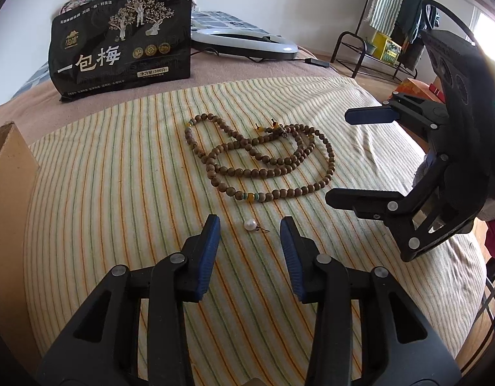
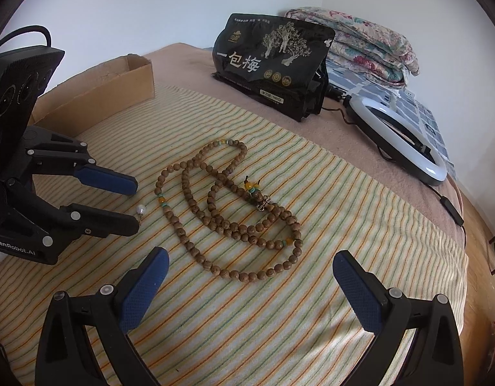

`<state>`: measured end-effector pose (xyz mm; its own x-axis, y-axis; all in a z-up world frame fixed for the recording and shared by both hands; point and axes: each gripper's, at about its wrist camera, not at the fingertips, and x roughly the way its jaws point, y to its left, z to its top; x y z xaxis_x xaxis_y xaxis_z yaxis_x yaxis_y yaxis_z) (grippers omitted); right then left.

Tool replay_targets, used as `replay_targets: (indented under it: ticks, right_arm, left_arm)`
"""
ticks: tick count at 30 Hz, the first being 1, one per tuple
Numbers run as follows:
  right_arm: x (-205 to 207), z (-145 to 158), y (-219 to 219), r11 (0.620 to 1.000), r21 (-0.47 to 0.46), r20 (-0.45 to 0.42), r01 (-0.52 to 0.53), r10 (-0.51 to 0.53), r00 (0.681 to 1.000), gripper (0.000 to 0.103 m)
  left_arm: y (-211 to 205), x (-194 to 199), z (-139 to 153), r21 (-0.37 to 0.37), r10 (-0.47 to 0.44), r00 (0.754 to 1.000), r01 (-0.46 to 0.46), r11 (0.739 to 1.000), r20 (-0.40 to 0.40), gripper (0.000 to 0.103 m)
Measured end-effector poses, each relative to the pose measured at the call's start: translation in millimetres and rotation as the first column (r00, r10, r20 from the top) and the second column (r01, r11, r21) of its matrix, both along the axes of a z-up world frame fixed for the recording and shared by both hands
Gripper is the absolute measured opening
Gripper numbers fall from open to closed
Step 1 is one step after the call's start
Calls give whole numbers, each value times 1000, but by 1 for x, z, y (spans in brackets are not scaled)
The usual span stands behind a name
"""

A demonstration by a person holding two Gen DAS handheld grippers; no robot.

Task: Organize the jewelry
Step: 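Close the left gripper on the second pearl stud while the right approaches the mala, then close the right gripper on the brown wooden-bead mala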

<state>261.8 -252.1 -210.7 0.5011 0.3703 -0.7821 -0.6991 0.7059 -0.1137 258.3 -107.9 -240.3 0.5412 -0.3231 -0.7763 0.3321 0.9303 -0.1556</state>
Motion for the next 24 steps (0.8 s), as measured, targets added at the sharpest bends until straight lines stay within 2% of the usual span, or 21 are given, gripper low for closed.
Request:
replay_targets:
  ticks: [6, 9, 18, 24]
  right_arm:
    - [8, -8, 8, 1000, -13, -10, -27, 26, 1000, 103]
    - [11, -13, 14, 999, -23, -15, -38, 38, 999, 103]
    - [22, -17, 37, 994, -64, 23, -92, 93, 995, 103]
    - [37, -23, 48, 991, -55, -19, -122, 121, 992, 103]
  left_arm:
    - [-1, 7, -7, 35, 24, 1000, -23, 999, -13, 16]
    - [4, 10, -8, 24, 37, 999, -36, 999, -29, 11]
    - [14, 4, -7, 45, 44, 999, -43, 998, -22, 11]
    - [29, 2, -6, 11, 71, 997, -71, 997, -43, 10]
